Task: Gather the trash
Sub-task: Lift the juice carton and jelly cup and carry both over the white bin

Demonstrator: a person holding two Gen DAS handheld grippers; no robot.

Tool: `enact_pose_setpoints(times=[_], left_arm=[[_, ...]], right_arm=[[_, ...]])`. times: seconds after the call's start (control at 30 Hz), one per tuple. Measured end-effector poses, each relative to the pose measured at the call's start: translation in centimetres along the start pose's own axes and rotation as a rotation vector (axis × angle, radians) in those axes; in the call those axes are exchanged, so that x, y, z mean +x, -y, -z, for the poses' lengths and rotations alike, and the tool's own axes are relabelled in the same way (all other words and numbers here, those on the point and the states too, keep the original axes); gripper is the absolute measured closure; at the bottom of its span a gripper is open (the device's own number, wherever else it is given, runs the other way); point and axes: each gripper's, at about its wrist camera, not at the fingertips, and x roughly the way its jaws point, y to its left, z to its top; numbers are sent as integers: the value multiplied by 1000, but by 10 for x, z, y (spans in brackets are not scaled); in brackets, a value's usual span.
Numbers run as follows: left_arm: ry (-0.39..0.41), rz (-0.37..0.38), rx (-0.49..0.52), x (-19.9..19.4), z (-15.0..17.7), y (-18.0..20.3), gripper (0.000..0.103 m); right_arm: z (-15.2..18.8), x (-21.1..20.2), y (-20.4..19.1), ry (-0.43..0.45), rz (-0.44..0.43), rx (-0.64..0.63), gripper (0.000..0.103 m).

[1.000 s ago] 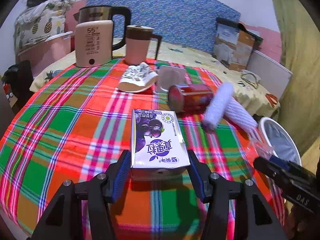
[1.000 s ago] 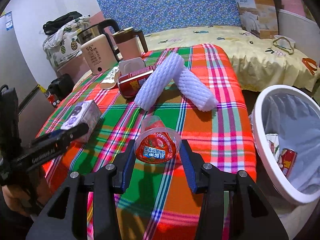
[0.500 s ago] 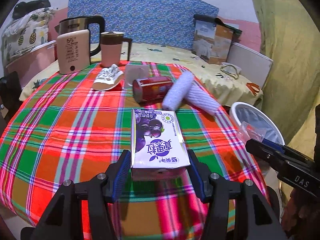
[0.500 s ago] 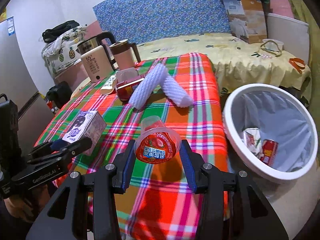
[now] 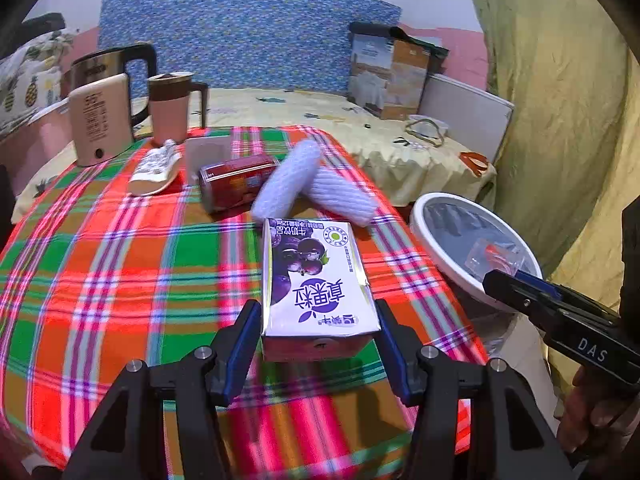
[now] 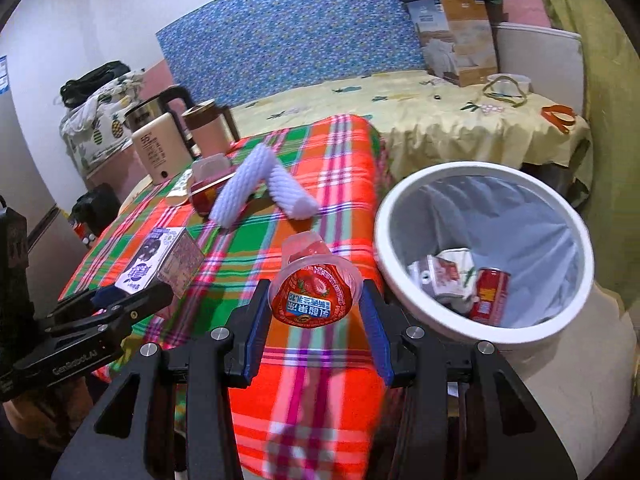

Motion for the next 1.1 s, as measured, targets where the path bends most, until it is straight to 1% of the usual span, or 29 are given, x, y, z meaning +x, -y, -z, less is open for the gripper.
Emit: enact_pose_setpoints(times=[0.37,0.6,0.8,1.1], left_arm=[[-3,102,94,26,-21,53,47],[-7,160,155,41,-31,89,47],[-26,192,179,57,-35,110,47],[-53,237,209,79,-42,131,47]], right_arm=[[-1,-17,47,38,105,78,57],[1,-24,70,51,168,121,57],[3,-23,81,48,193,150,57],[4,-22,98,38,215,179,57]])
